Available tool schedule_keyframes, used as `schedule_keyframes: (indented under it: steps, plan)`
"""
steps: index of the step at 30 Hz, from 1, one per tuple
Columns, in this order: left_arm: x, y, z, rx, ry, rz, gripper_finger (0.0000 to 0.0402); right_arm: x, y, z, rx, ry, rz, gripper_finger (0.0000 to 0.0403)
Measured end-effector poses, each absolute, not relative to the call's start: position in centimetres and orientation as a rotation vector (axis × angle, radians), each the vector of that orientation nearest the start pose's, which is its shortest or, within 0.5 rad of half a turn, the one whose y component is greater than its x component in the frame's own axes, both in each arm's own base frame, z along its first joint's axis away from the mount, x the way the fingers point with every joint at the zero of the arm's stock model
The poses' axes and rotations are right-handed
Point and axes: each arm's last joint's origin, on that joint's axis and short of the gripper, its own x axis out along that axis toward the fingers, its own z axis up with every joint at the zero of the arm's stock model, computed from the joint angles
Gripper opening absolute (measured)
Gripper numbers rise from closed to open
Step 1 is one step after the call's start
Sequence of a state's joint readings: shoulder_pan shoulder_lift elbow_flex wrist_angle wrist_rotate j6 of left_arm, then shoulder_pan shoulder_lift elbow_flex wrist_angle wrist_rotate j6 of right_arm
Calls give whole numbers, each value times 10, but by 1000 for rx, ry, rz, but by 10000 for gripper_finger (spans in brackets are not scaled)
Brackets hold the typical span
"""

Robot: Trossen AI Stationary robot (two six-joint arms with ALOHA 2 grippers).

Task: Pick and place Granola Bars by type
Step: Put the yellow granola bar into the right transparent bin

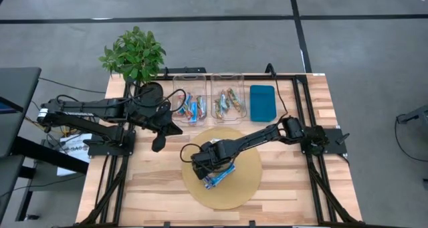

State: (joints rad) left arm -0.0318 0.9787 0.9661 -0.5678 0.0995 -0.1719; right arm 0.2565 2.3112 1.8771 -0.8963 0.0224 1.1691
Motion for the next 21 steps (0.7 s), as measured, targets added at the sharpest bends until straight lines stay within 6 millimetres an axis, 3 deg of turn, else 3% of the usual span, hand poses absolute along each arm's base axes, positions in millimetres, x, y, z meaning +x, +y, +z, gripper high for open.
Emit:
schedule_keyframes:
  steps: [10,16,21]
  plan:
    - [199,-9,327,-185,590,-76,15,457,113,156,817,1223,-576,15]
    - [199,-9,327,-184,590,-77,15,463,104,161,817,1200,-561,14]
    - [199,-9,326,-184,591,-77,15,470,86,182,760,1175,-564,19]
